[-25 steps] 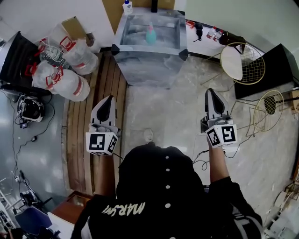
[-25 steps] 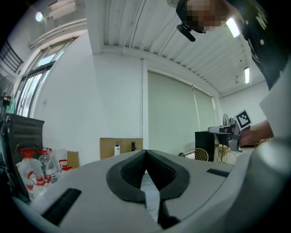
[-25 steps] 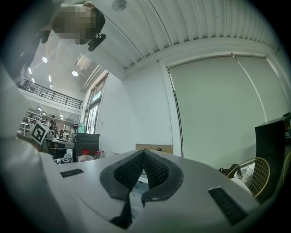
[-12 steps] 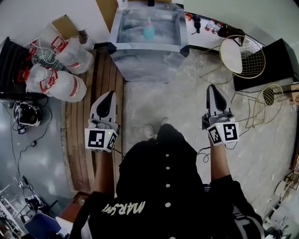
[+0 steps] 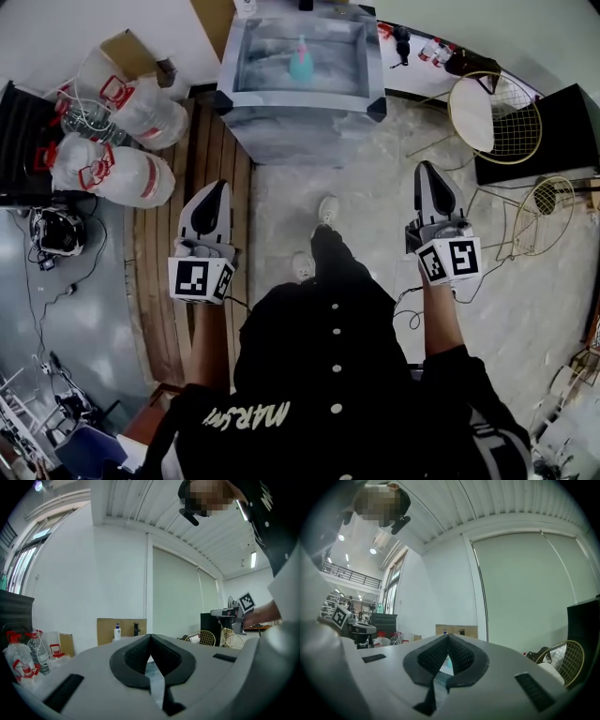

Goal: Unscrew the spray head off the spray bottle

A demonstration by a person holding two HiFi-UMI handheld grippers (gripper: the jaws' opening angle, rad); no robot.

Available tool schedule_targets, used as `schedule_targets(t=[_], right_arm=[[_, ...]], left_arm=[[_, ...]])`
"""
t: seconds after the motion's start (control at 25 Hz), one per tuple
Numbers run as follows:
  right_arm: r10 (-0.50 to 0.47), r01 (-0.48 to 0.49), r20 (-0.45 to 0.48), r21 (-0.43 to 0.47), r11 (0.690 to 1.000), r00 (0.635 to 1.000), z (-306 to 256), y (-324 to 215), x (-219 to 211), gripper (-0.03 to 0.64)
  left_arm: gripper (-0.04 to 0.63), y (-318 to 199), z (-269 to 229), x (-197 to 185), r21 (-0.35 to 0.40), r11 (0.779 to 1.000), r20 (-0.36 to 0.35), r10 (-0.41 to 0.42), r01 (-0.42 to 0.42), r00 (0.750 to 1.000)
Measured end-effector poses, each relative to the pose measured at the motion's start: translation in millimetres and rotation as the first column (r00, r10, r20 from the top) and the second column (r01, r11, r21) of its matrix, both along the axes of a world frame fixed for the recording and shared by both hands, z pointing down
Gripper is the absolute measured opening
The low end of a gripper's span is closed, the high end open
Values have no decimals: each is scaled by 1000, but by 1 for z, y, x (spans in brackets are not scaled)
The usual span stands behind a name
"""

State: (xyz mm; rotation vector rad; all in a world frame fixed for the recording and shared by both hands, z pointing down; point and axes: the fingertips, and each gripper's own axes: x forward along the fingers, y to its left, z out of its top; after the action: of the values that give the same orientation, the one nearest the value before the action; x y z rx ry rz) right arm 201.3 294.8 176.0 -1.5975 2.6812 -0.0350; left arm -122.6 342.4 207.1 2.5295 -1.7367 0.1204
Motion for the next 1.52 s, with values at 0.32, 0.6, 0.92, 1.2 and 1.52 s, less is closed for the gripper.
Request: schedule_targets(t=[0.32,0.6,0.92,1.2,1.52], right_arm=[[-30,30,13,-3,1000,999,5,-90,-1,12],[-61,61,17,3,998,998,-3,-171,5,12],[-117,117,15,-17,993,993,-3,-245,15,12],[-209,209,6,-49,977,978,16,-281,4,12],[-251,251,2,-75,965,968,31,-298,-15,12]], left_arm=[[15,-79,1,5,-5,1000,11,-18,18,1000],[15,-154,-4,15,-10,999,16,-41,41,999],[15,-221,-4,32,-30,997,39,-68,69,997],[15,-243,5,45,-65,992,93,-98,104,991],[15,-253,11,44,-66,993,90,-90,97,992]])
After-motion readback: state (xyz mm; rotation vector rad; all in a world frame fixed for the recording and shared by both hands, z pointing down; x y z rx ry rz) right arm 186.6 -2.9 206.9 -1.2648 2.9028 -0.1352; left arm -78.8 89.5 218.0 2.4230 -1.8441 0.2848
